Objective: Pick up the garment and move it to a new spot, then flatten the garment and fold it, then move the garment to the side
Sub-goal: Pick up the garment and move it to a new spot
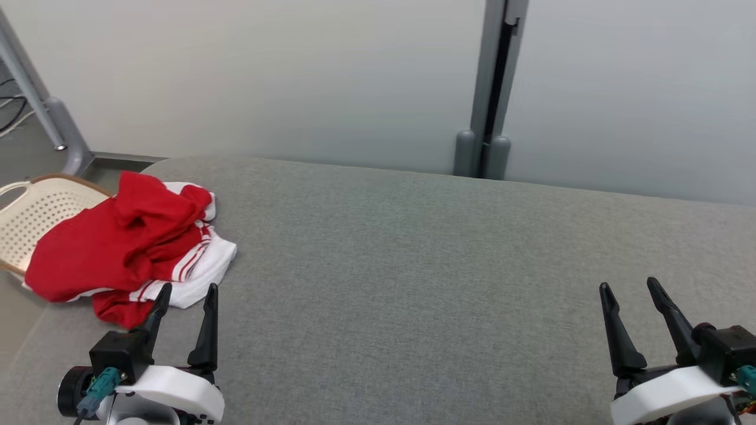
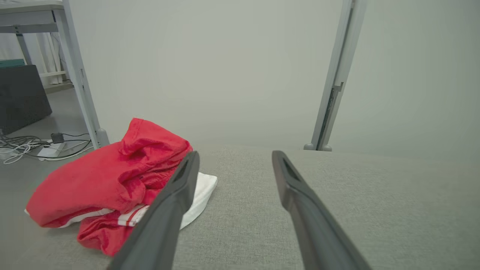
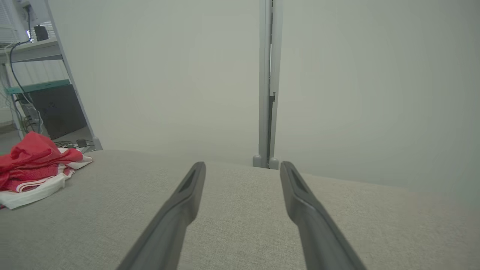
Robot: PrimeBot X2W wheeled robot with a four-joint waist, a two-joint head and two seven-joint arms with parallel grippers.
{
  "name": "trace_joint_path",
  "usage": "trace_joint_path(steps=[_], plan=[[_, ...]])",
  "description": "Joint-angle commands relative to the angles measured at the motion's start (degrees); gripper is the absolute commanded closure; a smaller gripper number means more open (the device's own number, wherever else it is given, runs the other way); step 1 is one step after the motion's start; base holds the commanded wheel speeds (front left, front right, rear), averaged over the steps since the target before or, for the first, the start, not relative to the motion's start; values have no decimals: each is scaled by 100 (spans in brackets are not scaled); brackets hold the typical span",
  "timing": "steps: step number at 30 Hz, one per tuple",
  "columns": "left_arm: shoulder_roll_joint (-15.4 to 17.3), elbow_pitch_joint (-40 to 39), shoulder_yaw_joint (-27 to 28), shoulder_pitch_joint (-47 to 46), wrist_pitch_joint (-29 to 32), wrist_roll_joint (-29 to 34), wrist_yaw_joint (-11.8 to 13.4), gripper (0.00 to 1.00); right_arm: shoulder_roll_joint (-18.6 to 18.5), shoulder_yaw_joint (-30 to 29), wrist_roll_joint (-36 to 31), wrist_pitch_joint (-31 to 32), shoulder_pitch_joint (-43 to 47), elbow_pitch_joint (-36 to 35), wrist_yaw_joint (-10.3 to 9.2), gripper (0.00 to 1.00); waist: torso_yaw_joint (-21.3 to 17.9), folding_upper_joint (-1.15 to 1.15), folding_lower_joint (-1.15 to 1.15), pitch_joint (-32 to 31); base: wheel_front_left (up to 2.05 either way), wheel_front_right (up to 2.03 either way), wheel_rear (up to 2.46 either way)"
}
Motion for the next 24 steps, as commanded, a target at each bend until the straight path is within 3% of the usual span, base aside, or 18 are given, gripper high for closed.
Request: trace_joint_path(steps=[1,11,24], plan=[[40,-20,39,-37,-3,-35,-8,0,-9,33,-36,-2,3,-26,0,0,322,0,0,1,0,0,0],[131,-85,161,-20,-2,-114,17,0,83,166,37,-46,-38,-67,0,0,1174,0,0,3,0,0,0],[154,-189,188,-11,-2,-97,-2,0,102,111,46,-108,-57,-10,-1,0,1366,0,0,29,0,0,0]])
